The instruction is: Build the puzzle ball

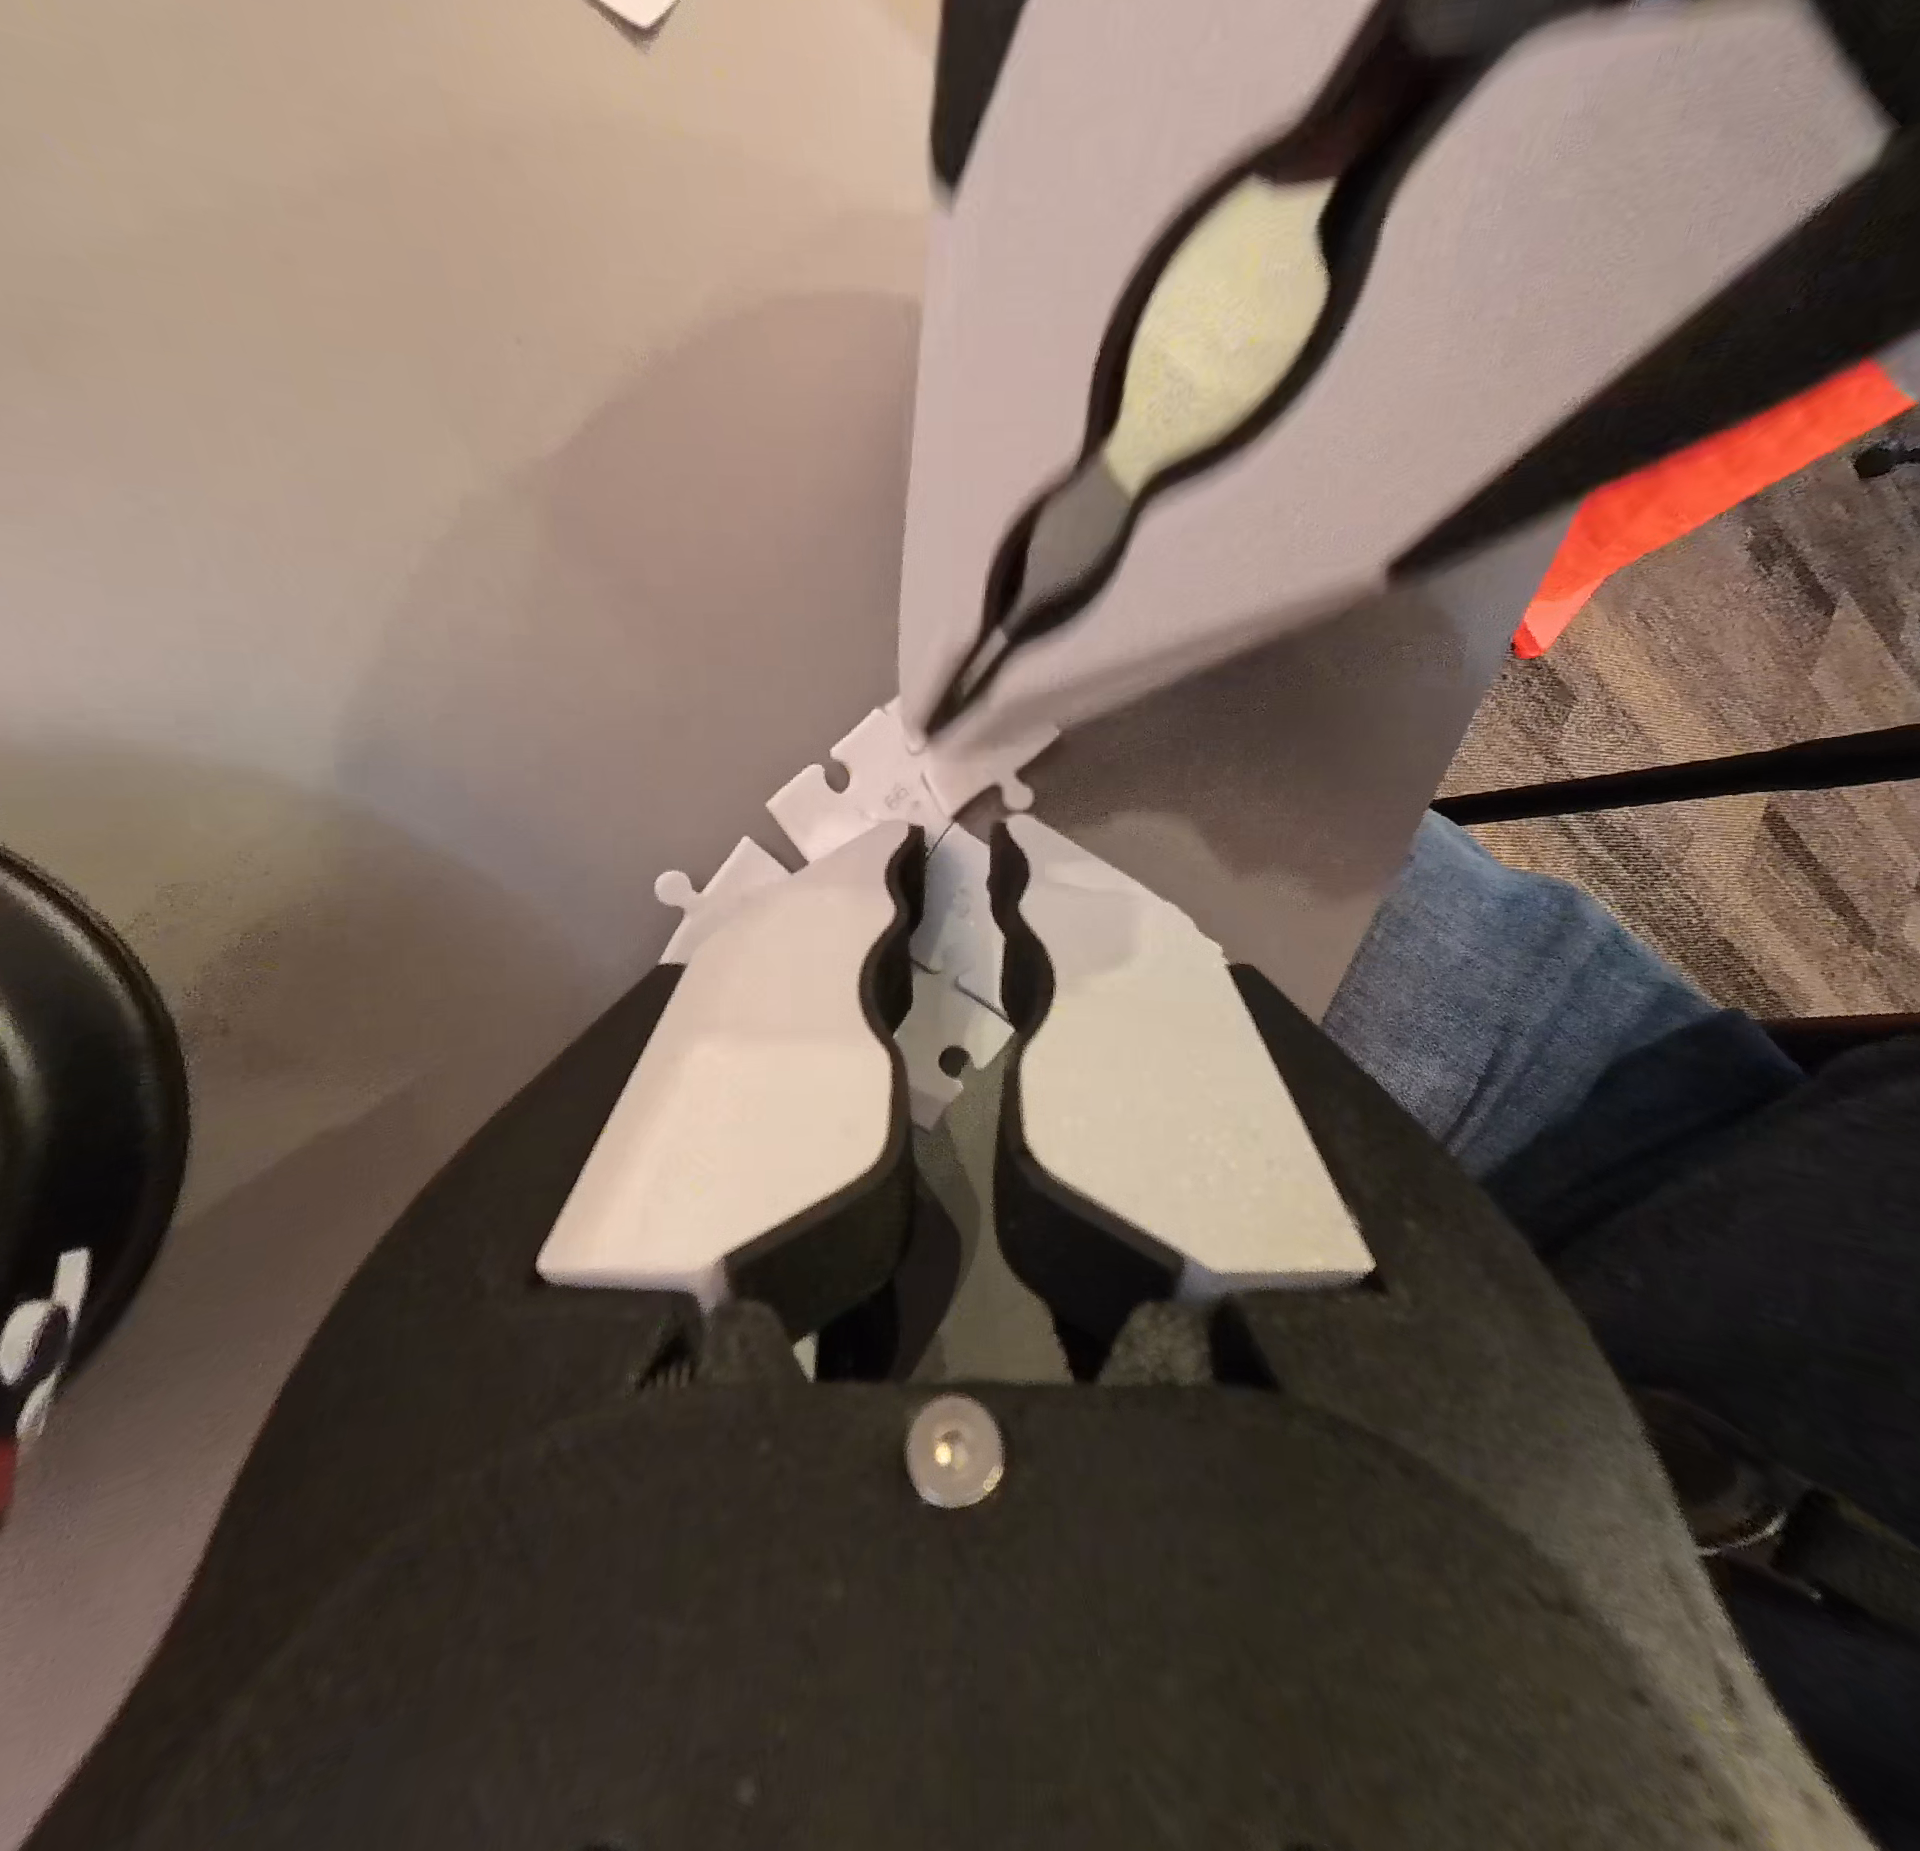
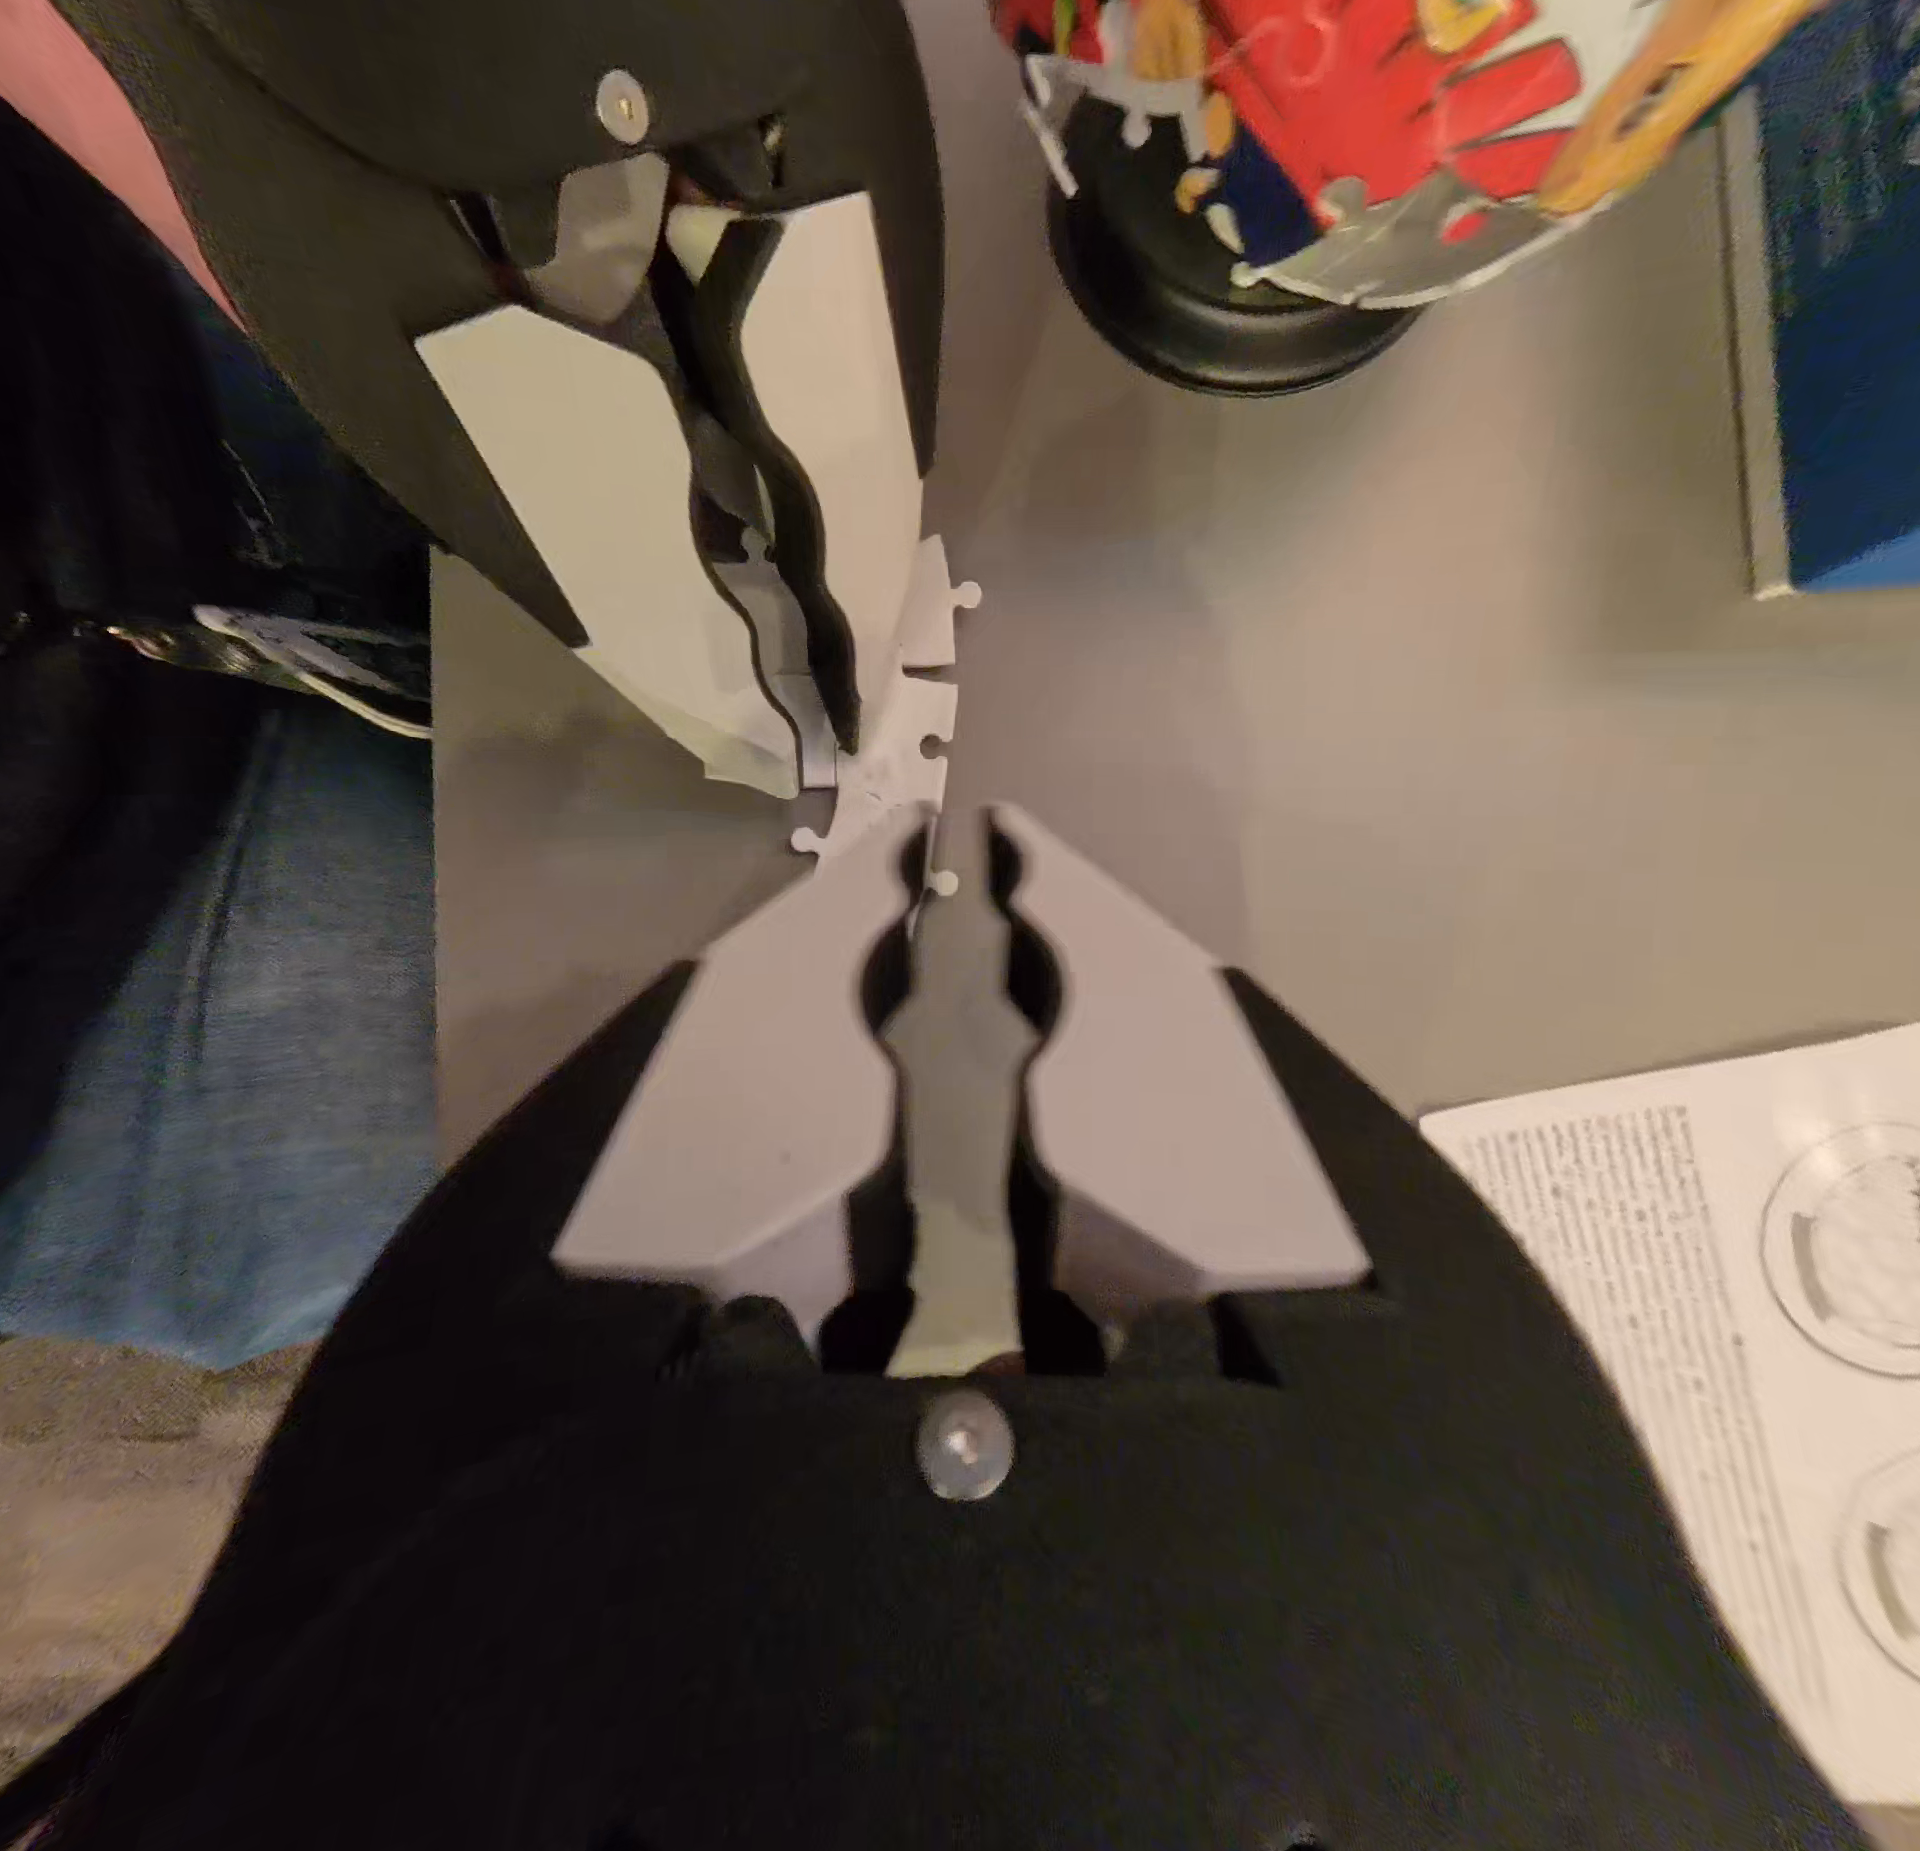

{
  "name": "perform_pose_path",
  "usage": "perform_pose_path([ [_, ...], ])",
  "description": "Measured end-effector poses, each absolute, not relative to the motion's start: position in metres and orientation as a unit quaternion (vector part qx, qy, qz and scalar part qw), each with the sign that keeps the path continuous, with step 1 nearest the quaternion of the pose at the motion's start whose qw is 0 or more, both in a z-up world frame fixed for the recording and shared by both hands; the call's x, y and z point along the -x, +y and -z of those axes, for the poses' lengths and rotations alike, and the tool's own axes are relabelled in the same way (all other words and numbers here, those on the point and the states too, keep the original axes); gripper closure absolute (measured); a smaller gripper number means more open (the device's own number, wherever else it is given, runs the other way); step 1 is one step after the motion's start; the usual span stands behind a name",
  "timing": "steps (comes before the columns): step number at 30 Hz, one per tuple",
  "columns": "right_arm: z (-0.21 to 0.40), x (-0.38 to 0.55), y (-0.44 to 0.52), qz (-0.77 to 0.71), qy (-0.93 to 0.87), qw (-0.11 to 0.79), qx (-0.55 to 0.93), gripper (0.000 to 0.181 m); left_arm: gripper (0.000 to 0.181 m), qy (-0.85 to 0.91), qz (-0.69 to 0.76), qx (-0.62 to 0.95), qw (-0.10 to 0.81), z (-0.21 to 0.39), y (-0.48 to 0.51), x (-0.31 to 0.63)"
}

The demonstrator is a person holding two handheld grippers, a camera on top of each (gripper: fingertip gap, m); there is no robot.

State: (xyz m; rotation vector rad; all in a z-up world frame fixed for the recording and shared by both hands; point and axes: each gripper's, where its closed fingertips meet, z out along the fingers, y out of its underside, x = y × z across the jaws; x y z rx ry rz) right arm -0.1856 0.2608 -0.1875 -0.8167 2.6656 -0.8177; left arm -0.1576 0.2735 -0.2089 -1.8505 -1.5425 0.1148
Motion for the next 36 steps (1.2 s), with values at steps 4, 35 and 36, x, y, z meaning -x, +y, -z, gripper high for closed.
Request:
perform_pose_path([
  [4, 0.208, 0.187, 0.274, 0.232, 0.921, 0.130, 0.285, 0.154, 0.168, -0.594, -0.045, 0.720, 0.355, 0.209, 0.275, 0.157],
  [35, 0.213, 0.174, 0.286, 0.295, 0.939, 0.090, 0.150, 0.152, 0.170, -0.591, -0.054, 0.724, 0.351, 0.209, 0.276, 0.158],
  [36, 0.212, 0.175, 0.287, 0.297, 0.940, 0.083, 0.148, 0.179, 0.170, -0.591, -0.054, 0.724, 0.351, 0.210, 0.276, 0.158],
])
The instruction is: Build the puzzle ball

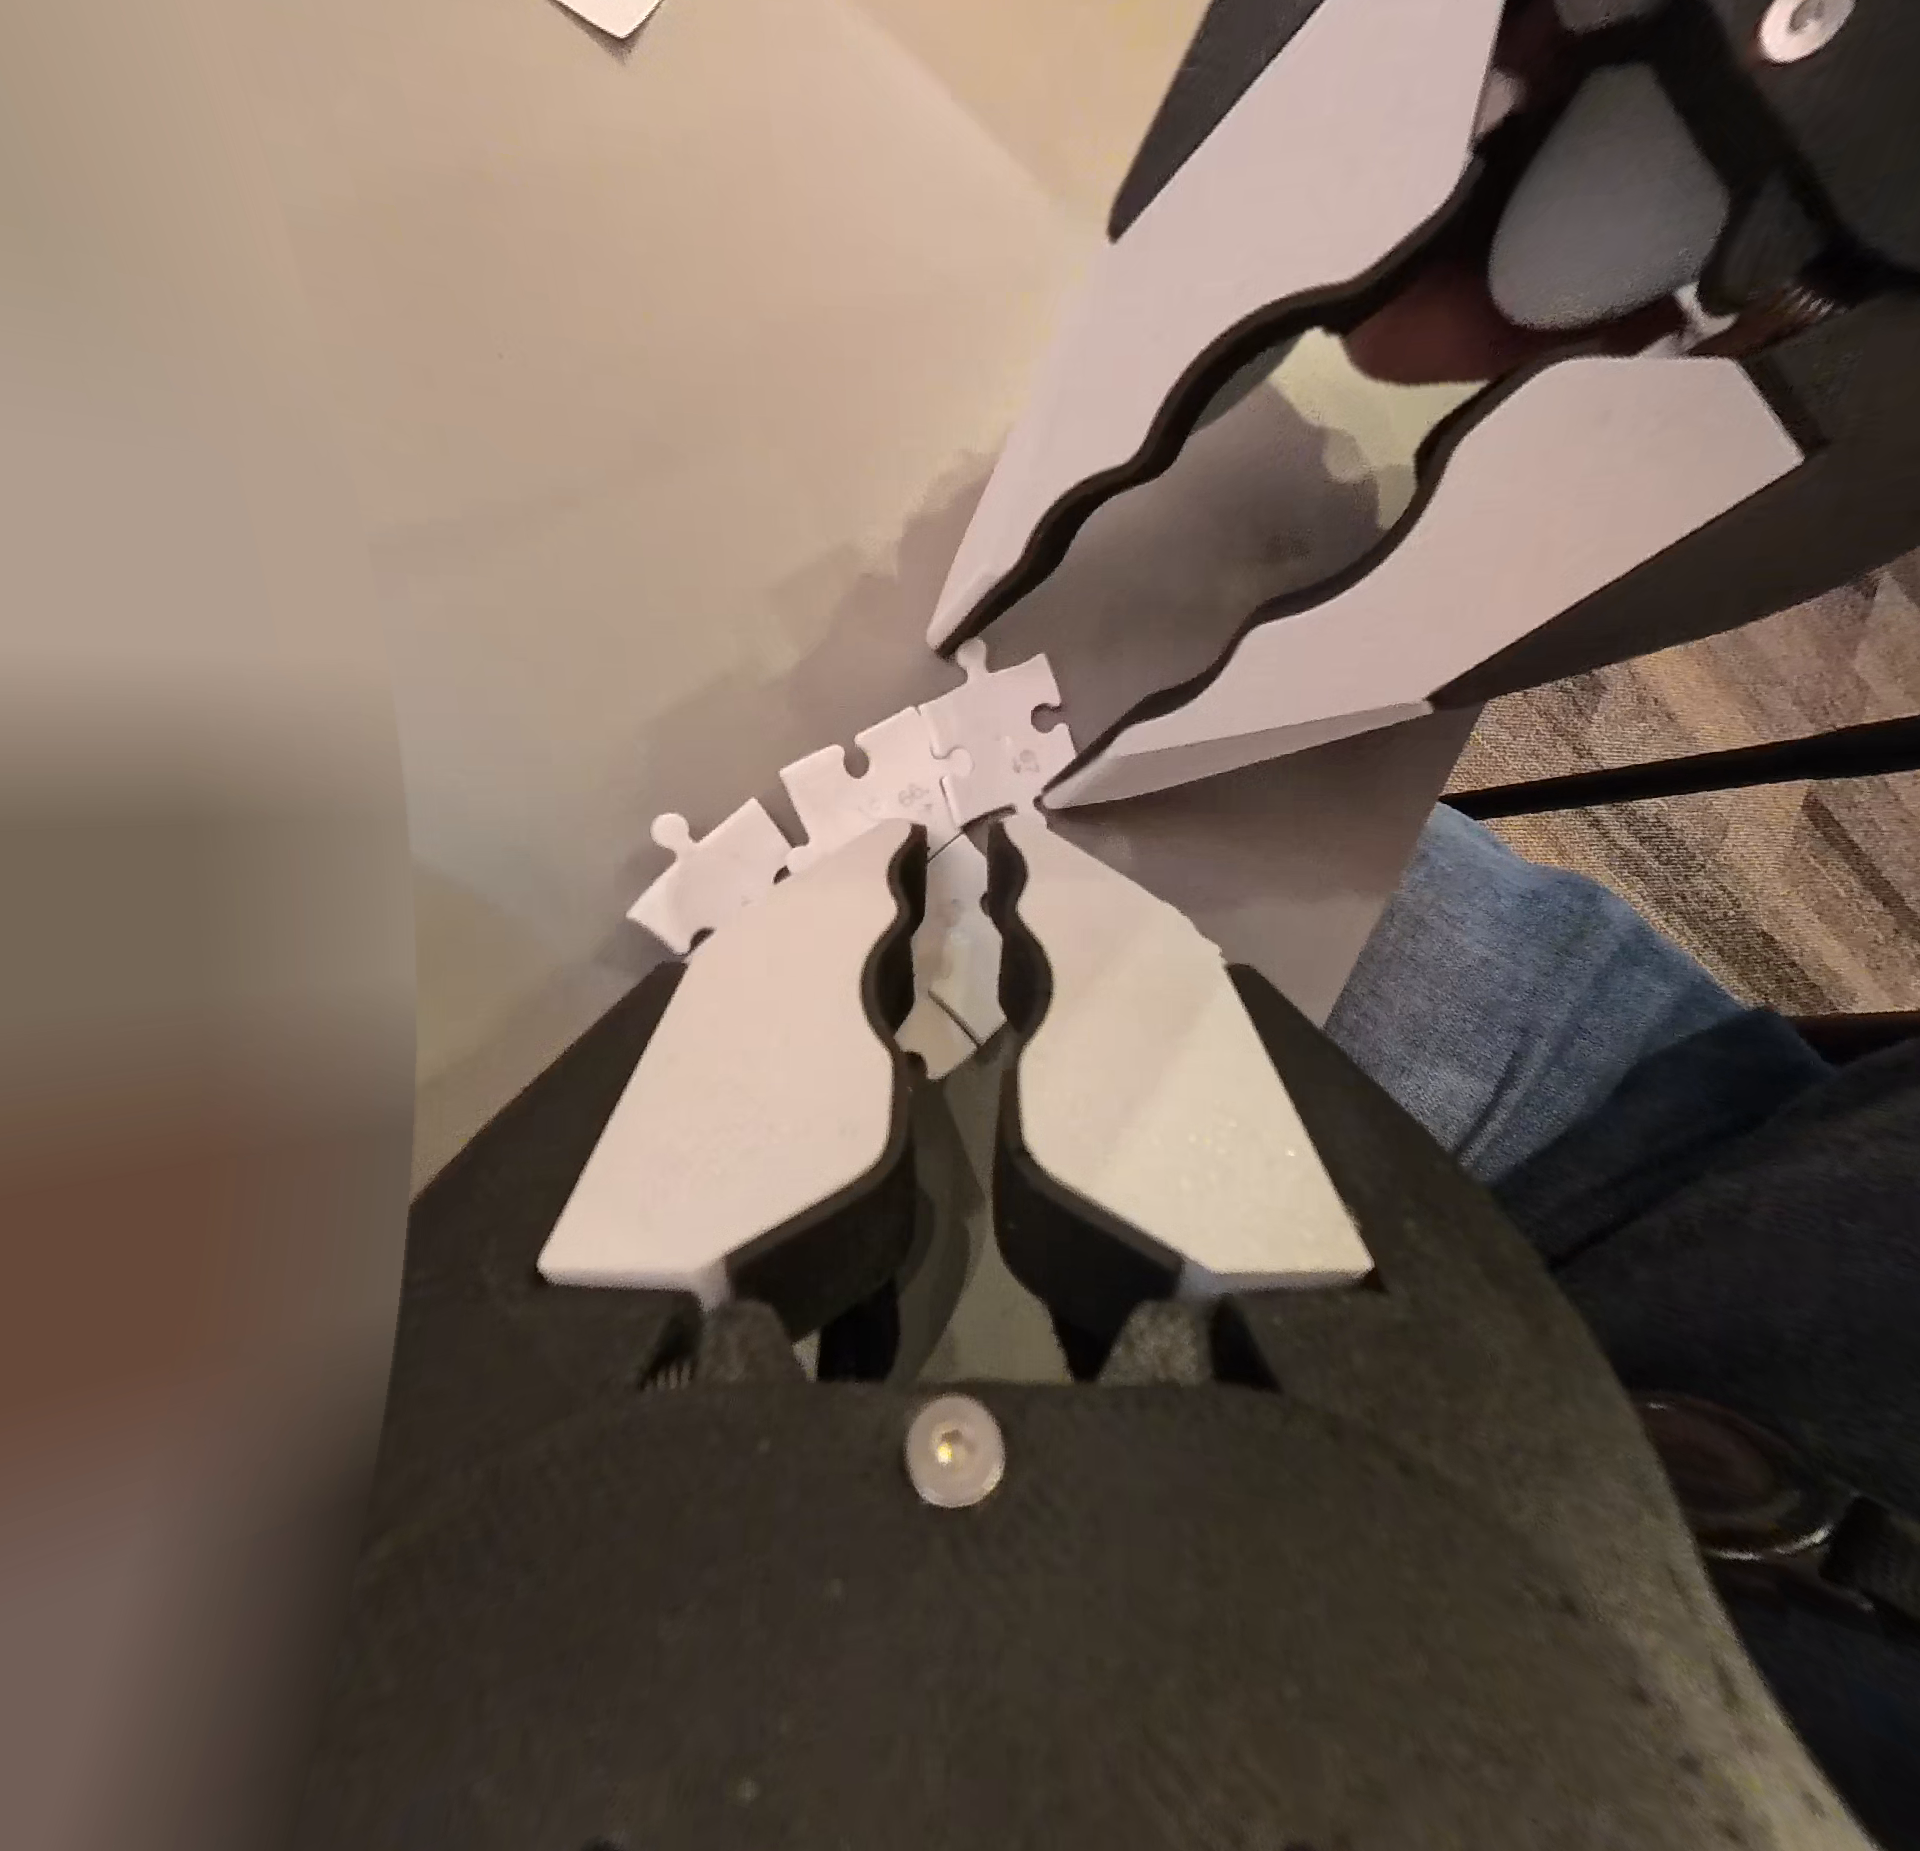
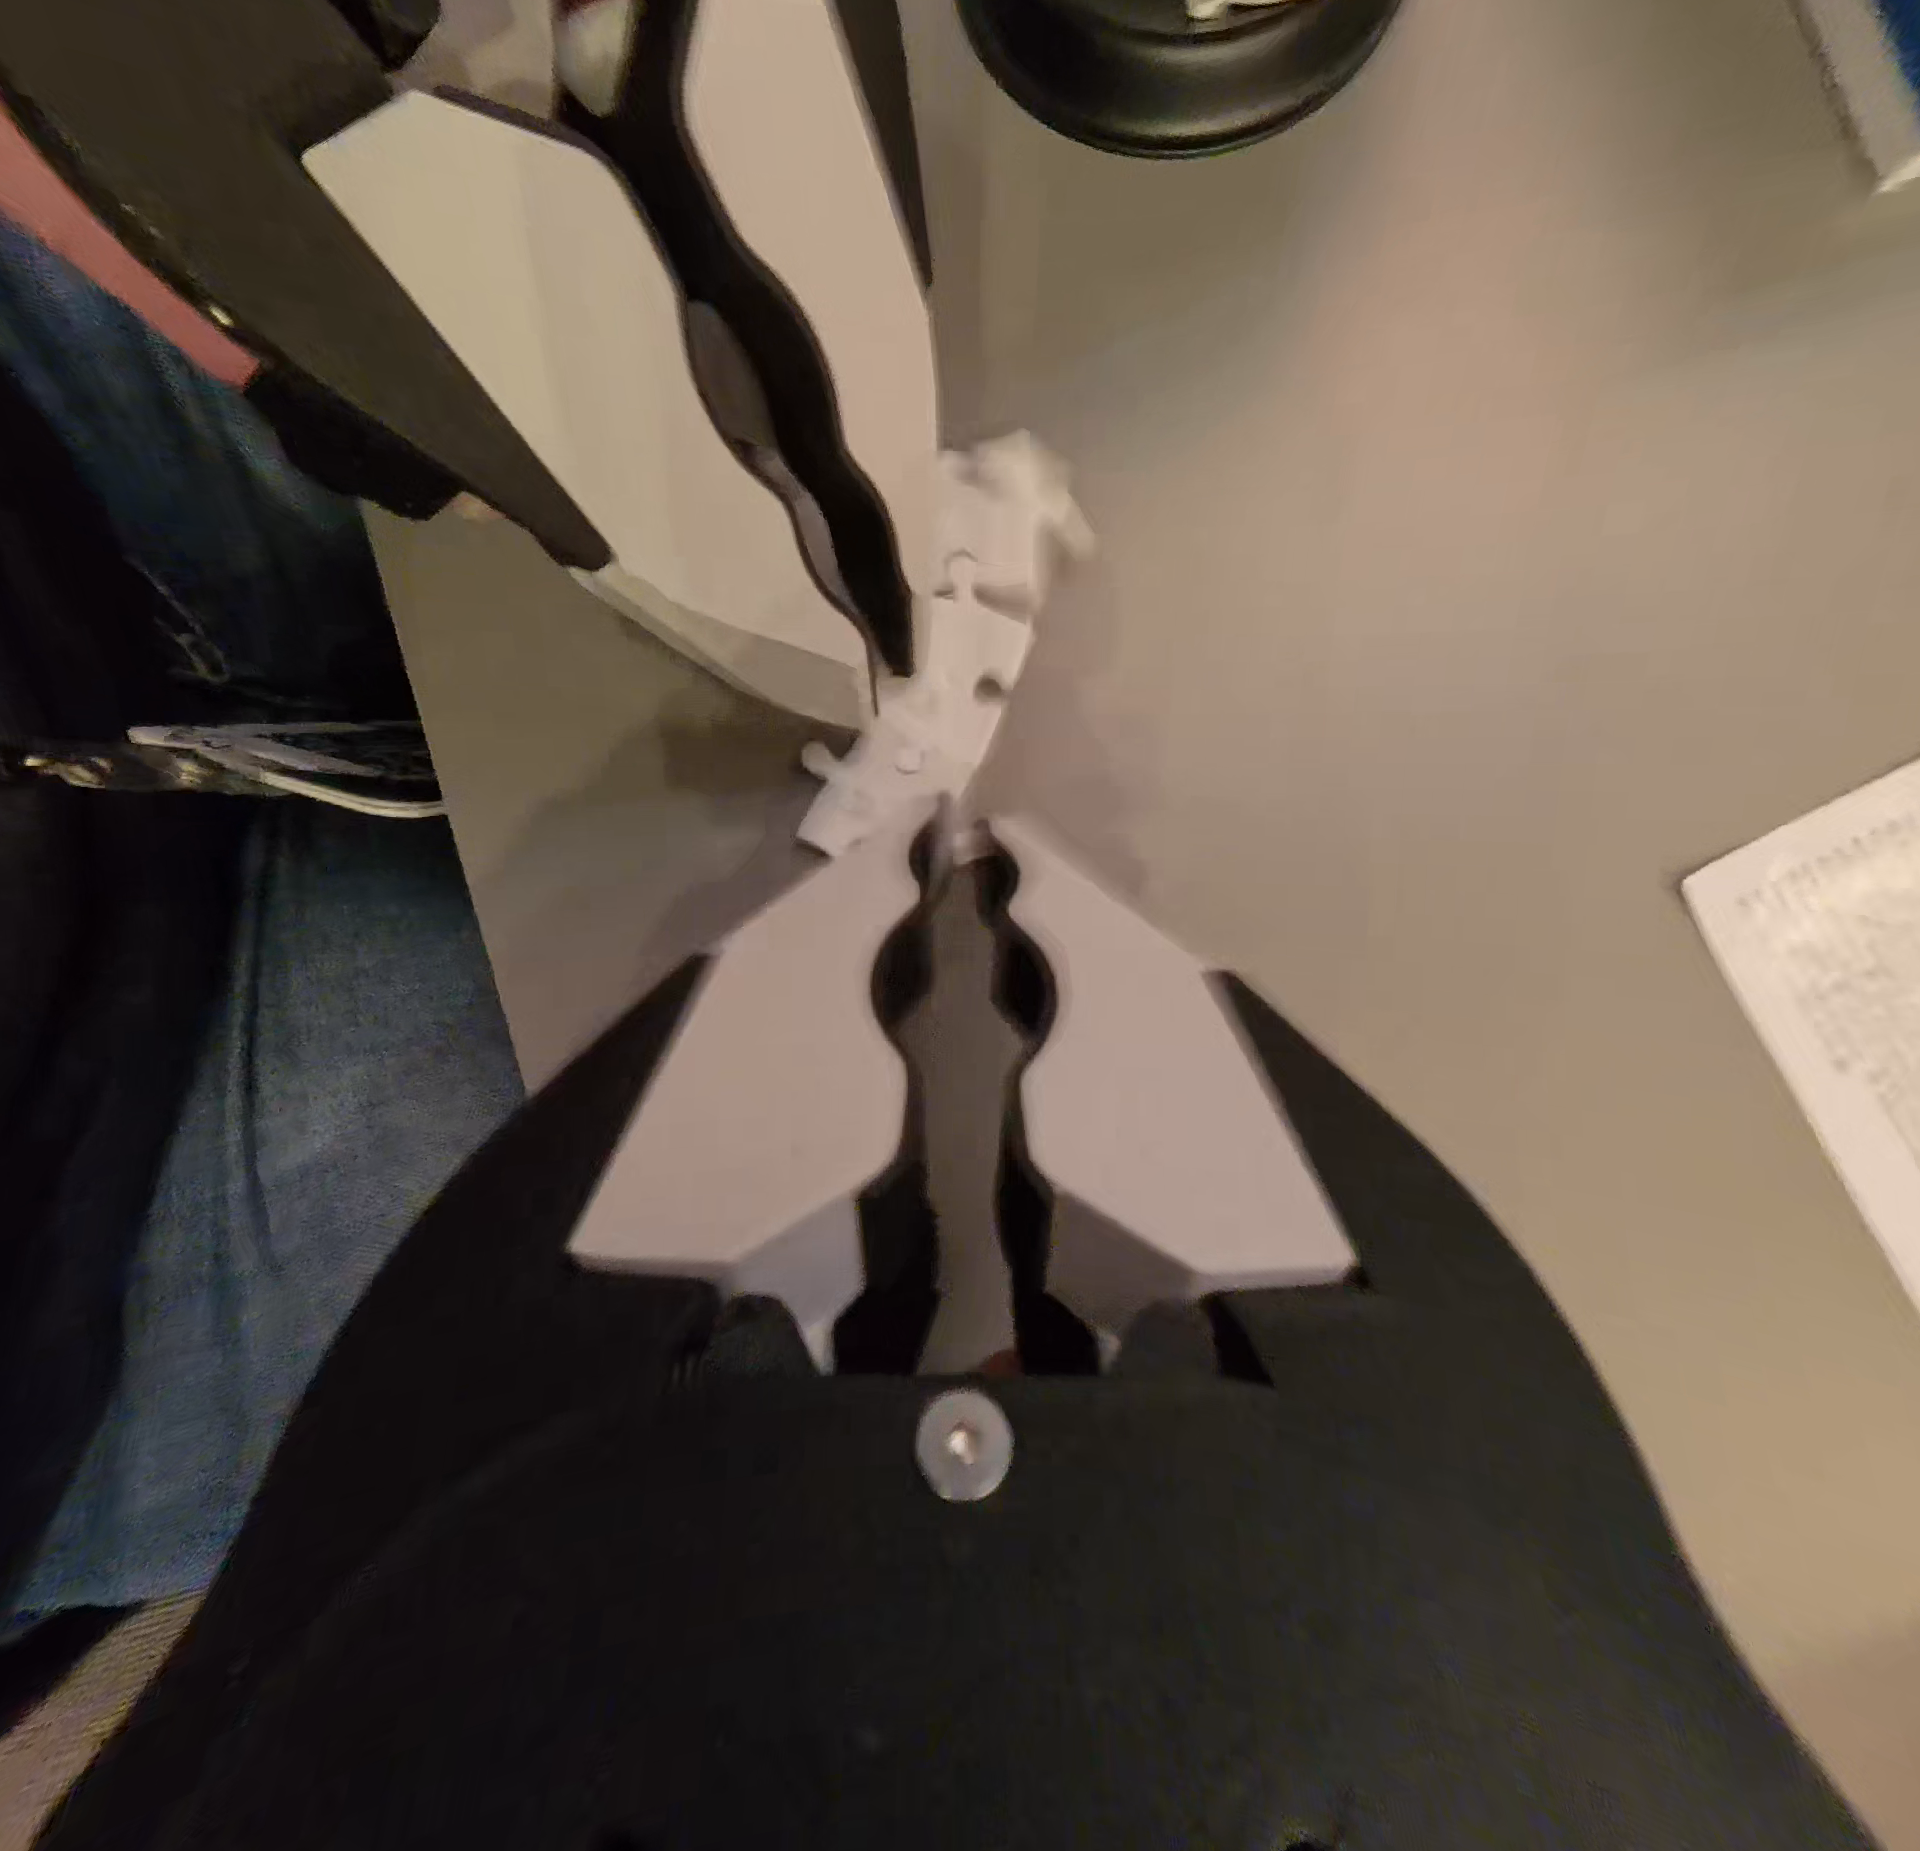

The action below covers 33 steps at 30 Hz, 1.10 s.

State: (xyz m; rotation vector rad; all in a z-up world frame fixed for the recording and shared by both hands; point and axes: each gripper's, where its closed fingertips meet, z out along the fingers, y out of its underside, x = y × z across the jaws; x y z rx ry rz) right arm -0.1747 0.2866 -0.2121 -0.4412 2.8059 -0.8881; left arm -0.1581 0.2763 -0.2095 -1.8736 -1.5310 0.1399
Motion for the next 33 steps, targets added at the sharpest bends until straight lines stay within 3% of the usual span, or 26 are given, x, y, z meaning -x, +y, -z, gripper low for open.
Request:
perform_pose_path([
  [7, 0.208, 0.173, 0.286, 0.306, 0.937, 0.072, 0.151, 0.181, 0.172, -0.590, -0.057, 0.726, 0.350, 0.210, 0.277, 0.159],
  [12, 0.212, 0.154, 0.299, 0.285, 0.942, 0.096, 0.148, 0.139, 0.171, -0.591, -0.056, 0.724, 0.352, 0.210, 0.277, 0.159],
  [14, 0.212, 0.153, 0.295, 0.307, 0.939, 0.076, 0.135, 0.157, 0.171, -0.590, -0.056, 0.725, 0.351, 0.210, 0.277, 0.159],
  [22, 0.212, 0.155, 0.296, 0.320, 0.935, 0.056, 0.139, 0.161, 0.171, -0.587, -0.055, 0.728, 0.350, 0.210, 0.277, 0.158],
  [23, 0.211, 0.156, 0.295, 0.320, 0.935, 0.044, 0.143, 0.181, 0.171, -0.587, -0.056, 0.728, 0.350, 0.210, 0.277, 0.158],
  [29, 0.213, 0.159, 0.293, 0.316, 0.937, 0.014, 0.151, 0.181, 0.174, -0.585, -0.054, 0.728, 0.353, 0.210, 0.279, 0.159],
  [33, 0.197, 0.151, 0.290, 0.351, 0.926, 0.048, 0.132, 0.177, 0.174, -0.589, -0.048, 0.722, 0.360, 0.210, 0.278, 0.159],
])
